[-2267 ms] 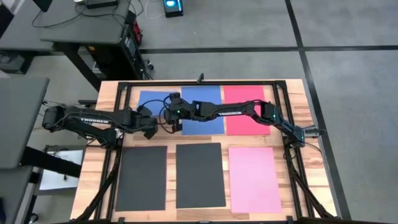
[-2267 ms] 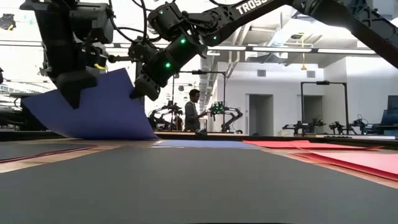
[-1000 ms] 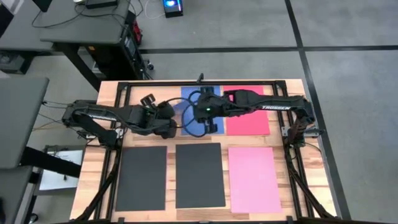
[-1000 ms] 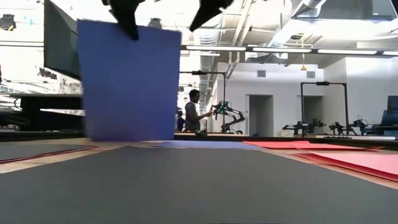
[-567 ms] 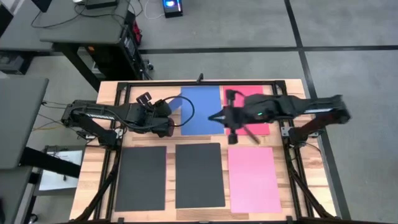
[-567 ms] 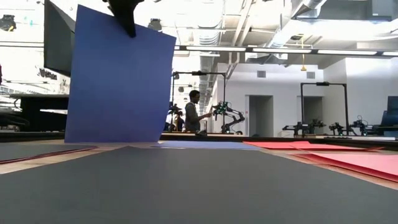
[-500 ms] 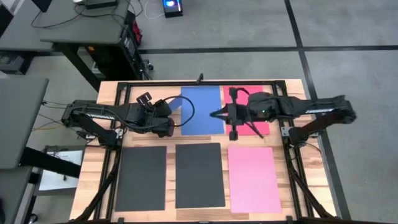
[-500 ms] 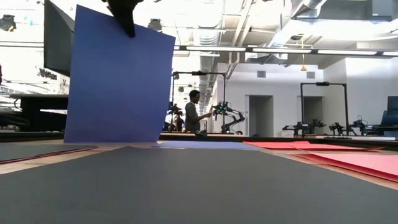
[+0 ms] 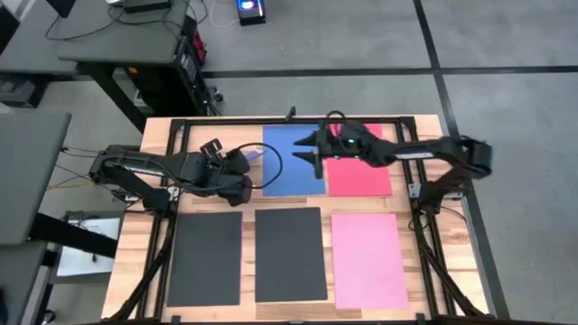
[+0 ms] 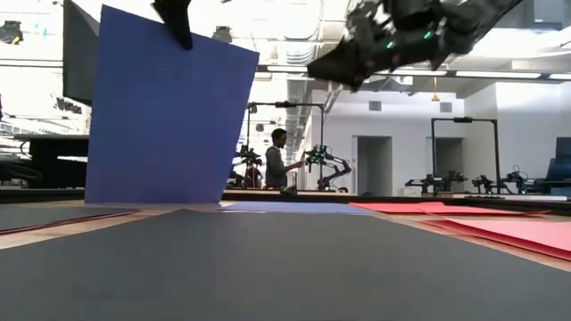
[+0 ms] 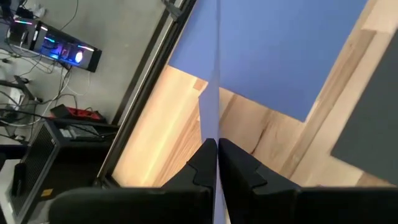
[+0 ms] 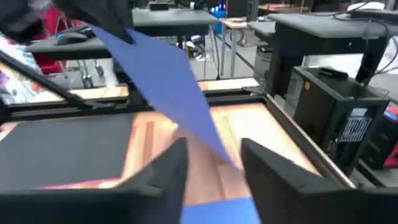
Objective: Organize paper
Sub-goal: Stack the blue paper on top of the blue paper
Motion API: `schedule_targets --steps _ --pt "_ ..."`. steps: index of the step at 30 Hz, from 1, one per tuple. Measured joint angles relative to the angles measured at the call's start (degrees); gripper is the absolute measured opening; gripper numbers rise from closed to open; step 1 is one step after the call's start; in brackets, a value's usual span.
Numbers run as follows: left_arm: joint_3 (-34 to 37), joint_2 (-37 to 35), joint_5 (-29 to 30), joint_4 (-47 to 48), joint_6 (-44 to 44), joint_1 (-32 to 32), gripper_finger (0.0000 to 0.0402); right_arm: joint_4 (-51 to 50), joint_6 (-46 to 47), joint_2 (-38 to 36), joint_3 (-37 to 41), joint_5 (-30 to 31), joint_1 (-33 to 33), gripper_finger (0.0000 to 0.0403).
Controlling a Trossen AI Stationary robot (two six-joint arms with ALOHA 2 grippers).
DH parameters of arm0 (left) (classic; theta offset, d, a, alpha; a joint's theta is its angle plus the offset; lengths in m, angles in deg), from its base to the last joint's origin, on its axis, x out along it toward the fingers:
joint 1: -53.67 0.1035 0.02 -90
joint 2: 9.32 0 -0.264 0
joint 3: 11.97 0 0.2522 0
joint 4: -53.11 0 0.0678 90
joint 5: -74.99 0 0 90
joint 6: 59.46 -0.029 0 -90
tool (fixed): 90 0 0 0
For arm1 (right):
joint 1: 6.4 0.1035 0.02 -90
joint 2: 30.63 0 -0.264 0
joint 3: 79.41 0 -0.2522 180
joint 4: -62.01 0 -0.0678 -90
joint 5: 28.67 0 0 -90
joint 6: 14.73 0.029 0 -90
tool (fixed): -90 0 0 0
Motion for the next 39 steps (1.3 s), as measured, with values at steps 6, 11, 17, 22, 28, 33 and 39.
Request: schedule_targets --steps 6,11,17,22,28,33,39 --pt "-0.3 0.0 0.1 0.4 0.6 -0.3 0.0 4.3 -6.2 14.3 -9.9 -0.3 1.0 0.0271" --pt "-0.3 0.0 -0.1 0.6 0.9 -0.3 0.0 -1.8 -10.9 22.8 -20.9 -2.5 3.3 0.0303" --pt "-0.3 0.0 -0.1 0.7 0.7 -0.3 0.0 -13.7 -14.0 29.8 -32.7 -5.4 5.2 0.0293" --pt "-0.3 0.0 -0.1 1.7 1.0 -0.3 0.0 -18.8 -16.6 29.6 -34.6 -5.4 5.2 0.0245" --pt "-0.3 0.0 -0.1 2.1 1.5 -0.3 0.0 -19.9 -16.6 28.8 -34.5 -5.6 4.7 0.0096" --pt "-0.3 0.0 -0.1 2.1 1.9 -0.3 0.0 -20.0 -14.9 28.8 -34.5 -9.2 4.3 0.001" --pt "-0.3 -0.6 0.0 1.9 1.5 -0.8 0.0 -20.2 -13.5 28.8 -34.6 -9.4 4.3 0.0"
